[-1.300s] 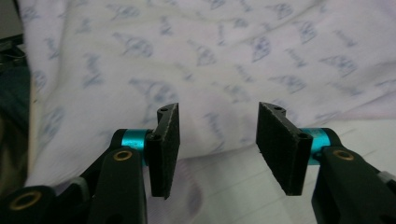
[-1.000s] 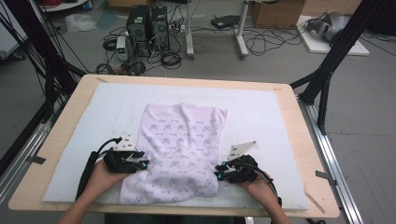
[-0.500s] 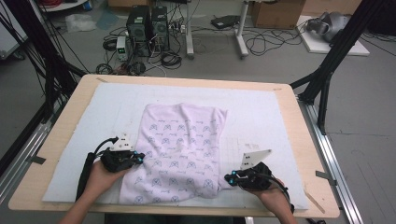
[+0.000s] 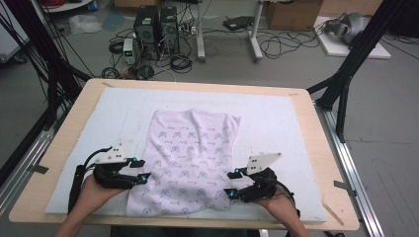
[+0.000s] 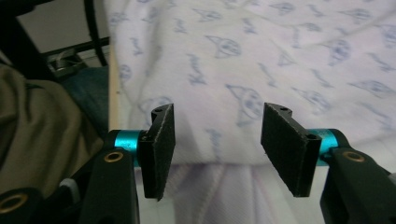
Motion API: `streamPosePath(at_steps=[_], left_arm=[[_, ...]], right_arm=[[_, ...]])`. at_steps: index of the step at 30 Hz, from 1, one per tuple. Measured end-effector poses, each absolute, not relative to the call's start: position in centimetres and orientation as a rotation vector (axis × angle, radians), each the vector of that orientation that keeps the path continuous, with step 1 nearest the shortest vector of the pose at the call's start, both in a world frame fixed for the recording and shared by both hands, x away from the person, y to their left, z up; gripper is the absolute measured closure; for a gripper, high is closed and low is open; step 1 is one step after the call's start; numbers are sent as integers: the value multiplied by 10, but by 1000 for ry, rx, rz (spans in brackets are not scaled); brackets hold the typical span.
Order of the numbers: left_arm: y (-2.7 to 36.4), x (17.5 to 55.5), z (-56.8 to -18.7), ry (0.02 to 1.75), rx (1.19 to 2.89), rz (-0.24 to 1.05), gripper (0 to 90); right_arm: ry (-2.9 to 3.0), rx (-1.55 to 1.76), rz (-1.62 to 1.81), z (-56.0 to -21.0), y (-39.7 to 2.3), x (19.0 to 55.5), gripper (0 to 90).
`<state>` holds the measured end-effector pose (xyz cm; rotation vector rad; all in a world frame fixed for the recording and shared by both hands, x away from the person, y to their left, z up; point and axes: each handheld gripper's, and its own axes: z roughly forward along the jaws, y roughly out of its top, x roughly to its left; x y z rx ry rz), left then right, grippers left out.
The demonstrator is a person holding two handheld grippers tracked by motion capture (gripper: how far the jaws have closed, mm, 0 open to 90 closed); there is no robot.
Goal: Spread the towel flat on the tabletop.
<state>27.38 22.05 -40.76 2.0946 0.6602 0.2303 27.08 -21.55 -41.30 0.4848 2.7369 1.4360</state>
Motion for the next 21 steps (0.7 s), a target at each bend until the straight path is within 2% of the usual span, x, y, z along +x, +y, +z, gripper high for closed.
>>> streamPosePath(at_steps=[1, 2, 6, 7, 8, 9, 11, 13, 17, 21], left_arm=[[221, 269, -407, 636, 2092, 207, 457], [220, 264, -406, 611, 2097, 188, 421], [214, 253, -413, 558, 2163, 145, 420], [212, 253, -417, 541, 2188, 128, 464], [210, 253, -421, 514, 2214, 102, 710], [208, 254, -423, 497, 2233, 97, 710], [204, 256, -427, 480, 2258, 100, 865], [205, 260, -424, 485, 2249, 79, 878], [210, 276, -412, 553, 2216, 127, 883], [211, 301, -395, 634, 2188, 259, 883]], right_arm=[[2737, 485, 1436, -413, -216, 271, 424], [2757, 467, 1430, -415, -210, 269, 421], [2789, 428, 1415, -420, -200, 268, 440], [2795, 420, 1403, -421, -197, 268, 462], [2820, 413, 1369, -422, -191, 269, 636], [2820, 413, 1369, -422, -191, 269, 636], [2826, 381, 1352, -421, -189, 271, 779], [2836, 390, 1353, -415, -189, 273, 817], [2735, 449, 1393, -389, -193, 290, 825], [2665, 503, 1392, -377, -190, 309, 831]])
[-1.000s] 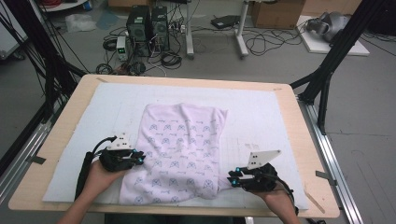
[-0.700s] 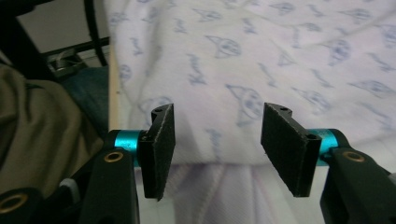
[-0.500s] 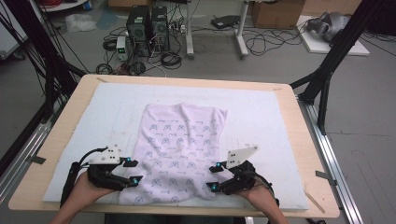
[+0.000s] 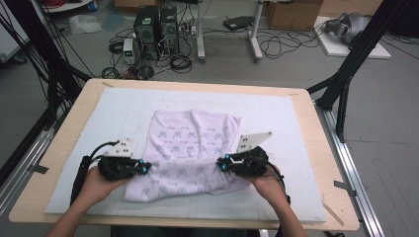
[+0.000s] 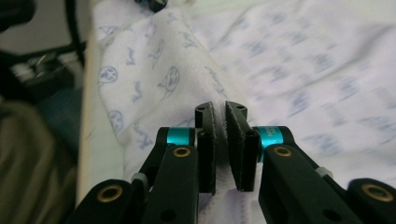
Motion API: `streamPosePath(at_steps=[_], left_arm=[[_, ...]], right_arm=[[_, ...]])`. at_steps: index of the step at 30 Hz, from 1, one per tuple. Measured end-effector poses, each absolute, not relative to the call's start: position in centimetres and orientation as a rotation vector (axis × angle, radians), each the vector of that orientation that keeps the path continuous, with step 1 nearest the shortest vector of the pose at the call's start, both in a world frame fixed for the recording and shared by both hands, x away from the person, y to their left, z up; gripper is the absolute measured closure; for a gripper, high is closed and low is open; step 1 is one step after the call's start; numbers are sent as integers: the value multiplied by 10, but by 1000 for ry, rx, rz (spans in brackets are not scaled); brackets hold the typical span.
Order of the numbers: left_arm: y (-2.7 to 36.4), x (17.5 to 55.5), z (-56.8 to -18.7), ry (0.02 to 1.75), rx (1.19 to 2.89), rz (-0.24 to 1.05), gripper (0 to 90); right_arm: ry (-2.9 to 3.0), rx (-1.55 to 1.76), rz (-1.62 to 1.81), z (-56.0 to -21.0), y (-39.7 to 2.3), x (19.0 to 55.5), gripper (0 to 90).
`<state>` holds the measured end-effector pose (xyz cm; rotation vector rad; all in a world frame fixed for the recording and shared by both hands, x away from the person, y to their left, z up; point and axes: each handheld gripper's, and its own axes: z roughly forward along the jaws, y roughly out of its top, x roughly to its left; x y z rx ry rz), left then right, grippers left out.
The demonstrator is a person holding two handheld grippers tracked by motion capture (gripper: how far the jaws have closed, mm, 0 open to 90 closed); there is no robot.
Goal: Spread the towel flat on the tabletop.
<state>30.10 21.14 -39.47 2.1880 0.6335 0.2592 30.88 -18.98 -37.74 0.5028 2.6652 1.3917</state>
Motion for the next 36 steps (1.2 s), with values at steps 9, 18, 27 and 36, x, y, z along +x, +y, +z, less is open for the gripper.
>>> streamPosePath(at_steps=[9, 18, 27, 36], left_arm=[[201, 382, -402, 888, 2133, 434, 880], [219, 366, -391, 864, 2063, 379, 624], [220, 289, -407, 725, 2057, 267, 458], [200, 274, -440, 622, 2218, 218, 775]], right_arm=[[2651, 784, 1237, -410, -183, 389, 829], [2524, 759, 1326, -392, -209, 372, 656], [2585, 552, 1271, -397, -211, 313, 534], [2727, 506, 1113, -440, -203, 295, 681]])
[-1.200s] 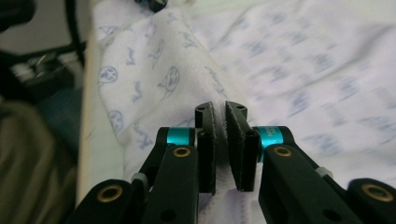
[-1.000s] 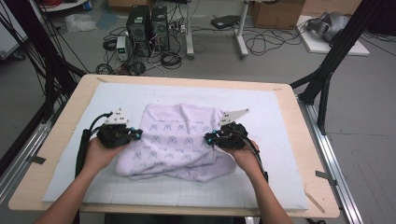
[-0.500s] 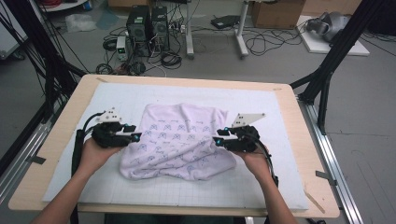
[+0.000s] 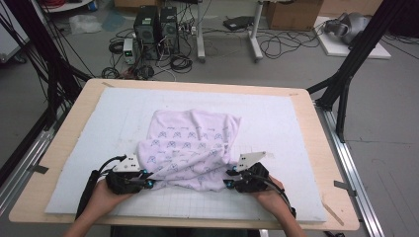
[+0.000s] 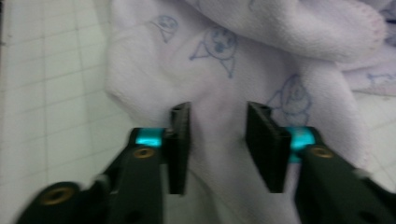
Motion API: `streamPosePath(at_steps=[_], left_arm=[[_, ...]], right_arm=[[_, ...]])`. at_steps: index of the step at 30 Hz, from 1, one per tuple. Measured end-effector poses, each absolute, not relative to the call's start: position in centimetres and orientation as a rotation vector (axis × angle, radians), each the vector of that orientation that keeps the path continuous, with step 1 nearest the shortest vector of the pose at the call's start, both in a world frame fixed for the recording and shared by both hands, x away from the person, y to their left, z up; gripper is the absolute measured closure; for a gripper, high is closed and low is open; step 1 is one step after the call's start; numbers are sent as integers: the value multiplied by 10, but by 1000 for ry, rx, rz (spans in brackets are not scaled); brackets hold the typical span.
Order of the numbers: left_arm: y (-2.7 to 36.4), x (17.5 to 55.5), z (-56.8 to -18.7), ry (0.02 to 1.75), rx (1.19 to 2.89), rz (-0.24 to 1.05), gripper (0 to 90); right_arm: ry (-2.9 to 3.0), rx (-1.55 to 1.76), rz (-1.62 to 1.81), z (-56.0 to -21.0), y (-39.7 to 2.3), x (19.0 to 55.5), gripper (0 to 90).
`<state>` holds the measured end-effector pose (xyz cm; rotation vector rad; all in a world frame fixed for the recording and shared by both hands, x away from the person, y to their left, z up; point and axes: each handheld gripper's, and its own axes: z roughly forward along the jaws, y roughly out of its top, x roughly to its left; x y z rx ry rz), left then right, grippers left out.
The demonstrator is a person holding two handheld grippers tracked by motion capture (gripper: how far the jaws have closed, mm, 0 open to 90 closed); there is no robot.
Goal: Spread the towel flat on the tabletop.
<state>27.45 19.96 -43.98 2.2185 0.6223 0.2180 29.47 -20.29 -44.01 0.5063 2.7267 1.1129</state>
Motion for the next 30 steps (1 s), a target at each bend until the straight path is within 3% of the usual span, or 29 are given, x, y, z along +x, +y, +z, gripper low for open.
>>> streamPosePath(at_steps=[1, 3, 5, 8, 12, 17, 22, 26, 30], left_arm=[[199, 277, -440, 622, 2224, 215, 775], [201, 279, -436, 619, 2224, 204, 805], [203, 279, -430, 618, 2205, 212, 813], [210, 277, -412, 615, 2164, 242, 813], [217, 281, -382, 617, 2108, 311, 812], [211, 320, -369, 717, 2099, 365, 807], [193, 364, -397, 841, 2166, 330, 798], [185, 385, -422, 905, 2200, 316, 788], [186, 387, -421, 909, 2184, 336, 705]], right_arm=[[2727, 506, 1113, -440, -203, 295, 681], [2736, 468, 1100, -438, -200, 291, 836], [2805, 428, 1140, -434, -198, 285, 859], [2804, 405, 1201, -427, -197, 278, 862], [2706, 375, 1340, -393, -202, 265, 863], [2639, 404, 1261, -375, -205, 278, 862], [2633, 625, 1170, -403, -214, 324, 859], [2651, 682, 1167, -417, -216, 338, 855], [2668, 709, 1193, -425, -217, 345, 841]])
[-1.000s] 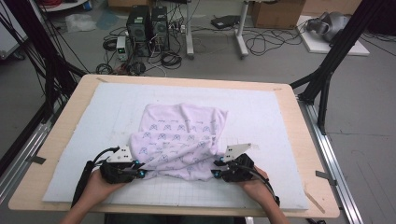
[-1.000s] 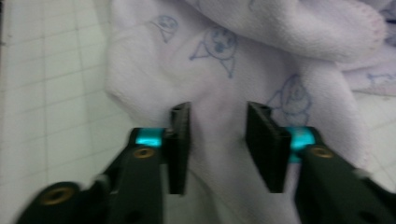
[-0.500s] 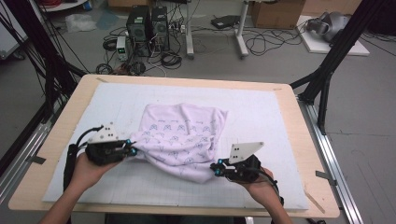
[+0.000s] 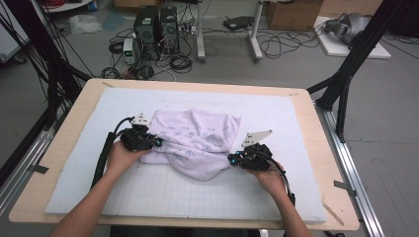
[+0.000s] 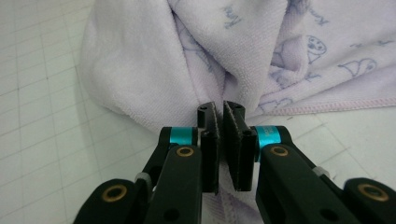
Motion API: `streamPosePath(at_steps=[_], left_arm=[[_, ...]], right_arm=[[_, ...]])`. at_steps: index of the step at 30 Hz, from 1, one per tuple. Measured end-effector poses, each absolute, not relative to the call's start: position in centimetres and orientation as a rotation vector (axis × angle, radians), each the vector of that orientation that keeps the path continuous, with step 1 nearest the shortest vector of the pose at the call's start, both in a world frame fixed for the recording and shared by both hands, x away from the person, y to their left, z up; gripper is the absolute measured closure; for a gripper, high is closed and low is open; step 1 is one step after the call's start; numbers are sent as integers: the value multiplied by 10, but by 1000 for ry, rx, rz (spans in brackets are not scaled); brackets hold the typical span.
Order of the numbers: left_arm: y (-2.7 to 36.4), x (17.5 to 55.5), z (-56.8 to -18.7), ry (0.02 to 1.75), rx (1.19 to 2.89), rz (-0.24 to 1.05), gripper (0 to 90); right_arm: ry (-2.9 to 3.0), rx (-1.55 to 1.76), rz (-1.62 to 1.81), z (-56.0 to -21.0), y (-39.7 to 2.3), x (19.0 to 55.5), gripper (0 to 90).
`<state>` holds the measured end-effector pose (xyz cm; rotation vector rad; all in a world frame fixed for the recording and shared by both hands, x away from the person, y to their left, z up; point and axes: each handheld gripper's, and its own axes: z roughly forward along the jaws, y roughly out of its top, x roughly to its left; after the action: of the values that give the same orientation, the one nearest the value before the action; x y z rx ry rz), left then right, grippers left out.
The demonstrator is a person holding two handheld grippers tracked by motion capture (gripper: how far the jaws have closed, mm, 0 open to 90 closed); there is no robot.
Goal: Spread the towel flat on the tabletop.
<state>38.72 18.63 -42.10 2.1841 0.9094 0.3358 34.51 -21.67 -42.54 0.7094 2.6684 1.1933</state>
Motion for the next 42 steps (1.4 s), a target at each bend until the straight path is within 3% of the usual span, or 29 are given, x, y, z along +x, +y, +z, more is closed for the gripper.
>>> streamPosePath(at_steps=[1, 8, 11, 15, 19, 23, 24, 26, 27, 28, 29, 31, 42], left_arm=[[188, 385, -419, 910, 2185, 342, 616], [207, 353, -396, 859, 2112, 341, 485], [212, 334, -396, 814, 2091, 358, 479], [205, 323, -408, 764, 2114, 299, 552], [177, 328, -417, 725, 2120, 251, 508], [143, 337, -429, 679, 2154, 253, 505], [139, 340, -433, 675, 2164, 266, 541], [138, 345, -437, 686, 2140, 261, 677], [140, 346, -437, 682, 2131, 254, 812], [140, 346, -436, 683, 2127, 251, 812], [142, 346, -434, 672, 2138, 245, 836], [148, 343, -426, 668, 2119, 222, 840], [194, 290, -347, 544, 2078, 271, 842]], right_arm=[[2651, 708, 1207, -422, -219, 343, 795], [2612, 676, 1248, -412, -230, 327, 649], [2583, 644, 1245, -410, -235, 317, 621], [2574, 639, 1225, -416, -237, 313, 565], [2557, 644, 1232, -417, -232, 319, 538], [2573, 610, 1236, -418, -224, 326, 555], [2587, 604, 1230, -420, -222, 327, 566], [2619, 602, 1205, -424, -218, 329, 632], [2644, 584, 1200, -425, -217, 330, 723], [2644, 584, 1200, -425, -217, 330, 723], [2657, 562, 1199, -423, -217, 328, 792], [2664, 549, 1208, -421, -218, 326, 805], [2649, 351, 1317, -372, -206, 280, 815]])
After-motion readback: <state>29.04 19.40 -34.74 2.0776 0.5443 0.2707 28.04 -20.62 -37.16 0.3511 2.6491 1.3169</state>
